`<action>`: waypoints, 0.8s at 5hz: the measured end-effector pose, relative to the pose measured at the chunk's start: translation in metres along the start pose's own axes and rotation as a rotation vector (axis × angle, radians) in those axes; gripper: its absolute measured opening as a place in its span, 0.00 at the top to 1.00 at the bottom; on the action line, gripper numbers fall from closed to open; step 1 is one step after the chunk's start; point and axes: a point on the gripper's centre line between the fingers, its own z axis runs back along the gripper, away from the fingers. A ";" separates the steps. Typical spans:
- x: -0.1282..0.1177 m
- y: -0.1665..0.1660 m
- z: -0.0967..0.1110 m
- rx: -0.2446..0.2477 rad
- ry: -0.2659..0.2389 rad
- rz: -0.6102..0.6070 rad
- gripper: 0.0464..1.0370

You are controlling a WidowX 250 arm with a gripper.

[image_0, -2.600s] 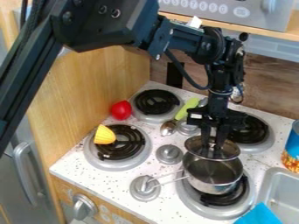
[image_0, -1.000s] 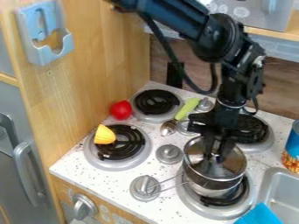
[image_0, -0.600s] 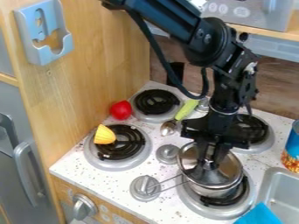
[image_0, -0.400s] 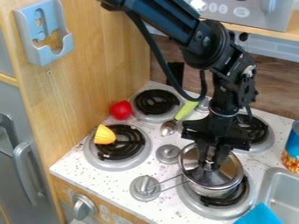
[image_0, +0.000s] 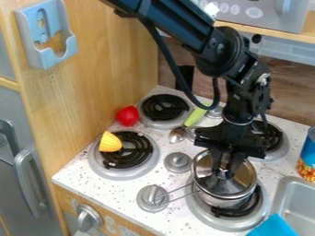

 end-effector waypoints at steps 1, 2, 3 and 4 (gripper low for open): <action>0.011 -0.002 -0.001 -0.011 0.001 0.017 0.72; 0.016 -0.004 -0.012 -0.004 0.016 0.009 0.72; 0.019 -0.006 -0.015 -0.005 0.017 0.003 0.72; 0.021 -0.006 -0.017 -0.003 0.018 0.016 0.72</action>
